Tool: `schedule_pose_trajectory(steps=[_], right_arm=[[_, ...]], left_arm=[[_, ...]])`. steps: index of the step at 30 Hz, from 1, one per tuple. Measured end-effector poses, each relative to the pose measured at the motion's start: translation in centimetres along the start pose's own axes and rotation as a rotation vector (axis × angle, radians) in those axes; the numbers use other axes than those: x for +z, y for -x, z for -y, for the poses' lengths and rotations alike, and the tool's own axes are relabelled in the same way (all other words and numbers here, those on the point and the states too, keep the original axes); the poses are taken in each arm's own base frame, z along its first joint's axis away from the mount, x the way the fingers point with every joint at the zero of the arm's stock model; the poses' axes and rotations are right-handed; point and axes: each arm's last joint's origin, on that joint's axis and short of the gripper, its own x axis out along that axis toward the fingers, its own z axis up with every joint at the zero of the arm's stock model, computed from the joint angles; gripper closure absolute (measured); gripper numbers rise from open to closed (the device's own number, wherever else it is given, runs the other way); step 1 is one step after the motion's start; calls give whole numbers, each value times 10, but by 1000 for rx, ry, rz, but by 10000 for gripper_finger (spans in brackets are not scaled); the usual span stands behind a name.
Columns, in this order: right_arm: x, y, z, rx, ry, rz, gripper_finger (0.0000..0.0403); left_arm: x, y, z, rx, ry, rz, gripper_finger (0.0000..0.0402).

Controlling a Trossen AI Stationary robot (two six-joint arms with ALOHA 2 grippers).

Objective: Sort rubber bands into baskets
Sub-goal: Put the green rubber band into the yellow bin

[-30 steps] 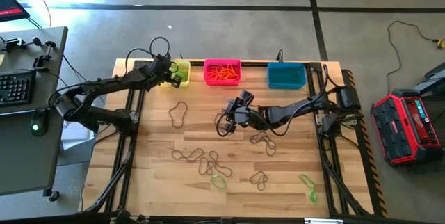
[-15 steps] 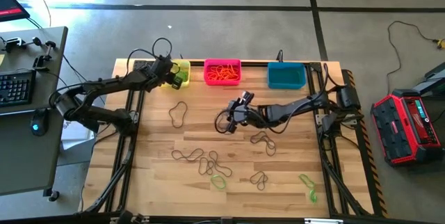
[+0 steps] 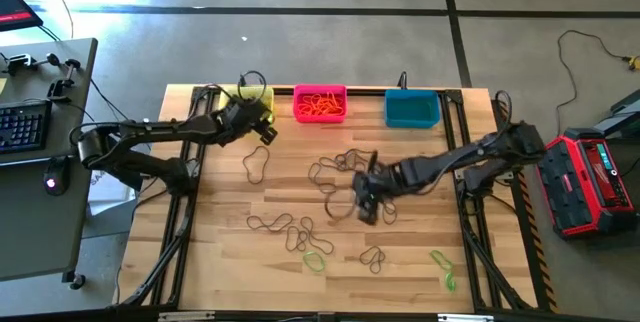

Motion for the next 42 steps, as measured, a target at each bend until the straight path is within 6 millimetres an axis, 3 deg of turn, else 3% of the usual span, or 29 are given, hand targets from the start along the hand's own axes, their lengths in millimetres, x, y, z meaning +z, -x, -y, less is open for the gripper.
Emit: schedule_pose_trajectory(steps=[8,13,18,26,35,38,42], right_arm=[[-77,21,-44,-29,-320,-560,222],[-109,26,-60,-63,-392,-695,222],[-131,19,-56,-101,-417,-769,222],[-157,-3,-39,-66,-426,-835,222],[-165,-14,-36,28,-441,-843,229],[-166,-14,-36,31,-429,-852,261],[-167,-14,-35,41,-390,-858,343]], left_arm=[[1,22,40,-199,-86,89,247],[-1,30,50,-242,-133,110,247],[-1,31,53,-248,-156,114,247],[-2,31,52,-247,-156,112,248],[-3,31,53,-256,-158,100,248],[-3,31,53,-259,-158,100,248],[-3,31,54,-300,-165,95,248]])
